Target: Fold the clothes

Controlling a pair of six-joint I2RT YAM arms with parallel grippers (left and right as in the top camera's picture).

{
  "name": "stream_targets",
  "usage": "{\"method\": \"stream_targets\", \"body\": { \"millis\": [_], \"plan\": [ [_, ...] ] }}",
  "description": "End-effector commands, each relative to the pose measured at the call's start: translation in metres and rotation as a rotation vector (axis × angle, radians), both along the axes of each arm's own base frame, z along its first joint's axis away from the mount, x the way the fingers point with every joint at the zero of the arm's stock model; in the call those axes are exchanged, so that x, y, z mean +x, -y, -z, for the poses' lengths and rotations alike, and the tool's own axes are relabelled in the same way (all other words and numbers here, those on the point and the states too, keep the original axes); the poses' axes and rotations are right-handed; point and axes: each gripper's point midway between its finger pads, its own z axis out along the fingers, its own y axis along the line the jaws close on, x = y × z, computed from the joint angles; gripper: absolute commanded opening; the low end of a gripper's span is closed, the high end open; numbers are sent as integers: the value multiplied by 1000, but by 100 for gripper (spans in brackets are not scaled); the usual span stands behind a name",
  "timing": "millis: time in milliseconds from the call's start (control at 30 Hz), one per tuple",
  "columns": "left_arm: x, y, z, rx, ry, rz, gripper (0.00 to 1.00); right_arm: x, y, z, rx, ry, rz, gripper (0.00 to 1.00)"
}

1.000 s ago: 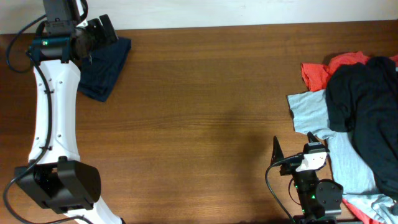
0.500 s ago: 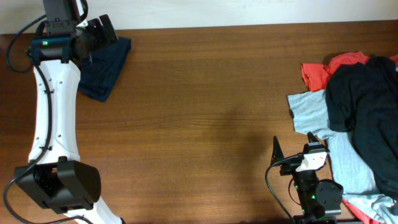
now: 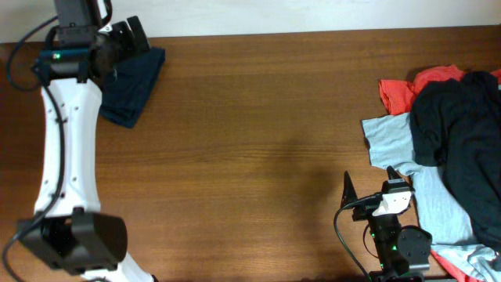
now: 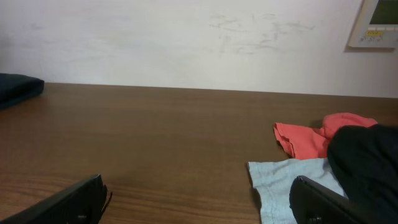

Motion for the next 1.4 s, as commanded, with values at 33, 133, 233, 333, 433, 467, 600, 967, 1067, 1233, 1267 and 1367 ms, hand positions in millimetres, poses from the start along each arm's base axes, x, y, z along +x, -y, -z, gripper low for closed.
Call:
{"method": "stream_targets", "body": {
  "millis": [33, 133, 233, 333, 433, 467, 600, 967, 1067, 1233, 1267, 1367],
  "plan": [
    [-42, 20, -39, 3, 74, 30, 99, 0, 1, 2, 3, -2, 9, 99],
    [-78, 44, -20, 2, 35, 86, 99, 0, 1, 2, 3, -2, 9, 99],
    [-108, 66, 9, 2, 38, 144, 99, 0, 1, 2, 3, -2, 9, 99],
    [-135, 67, 42, 37, 59, 135, 99, 0, 1, 2, 3, -2, 9, 99],
    [-154, 66, 70, 40, 122, 134, 99, 0, 1, 2, 3, -2, 9, 99],
    [-159, 65, 79, 37, 151, 132, 99, 0, 1, 2, 3, -2, 9, 99],
    [-175, 63, 106, 28, 260, 129, 99, 0, 1, 2, 3, -2, 9, 99],
    [-210, 58, 152, 8, 427, 130, 99, 0, 1, 2, 3, -2, 9, 99],
    [-219, 57, 166, 9, 426, 130, 99, 0, 1, 2, 3, -2, 9, 98],
    [-231, 55, 183, 8, 433, 129, 99, 0, 1, 2, 3, -2, 9, 99],
    [-232, 55, 185, 8, 440, 129, 99, 0, 1, 2, 3, -2, 9, 99],
    [-237, 53, 189, 7, 453, 126, 99, 0, 1, 2, 3, -2, 9, 99]
  ]
}}
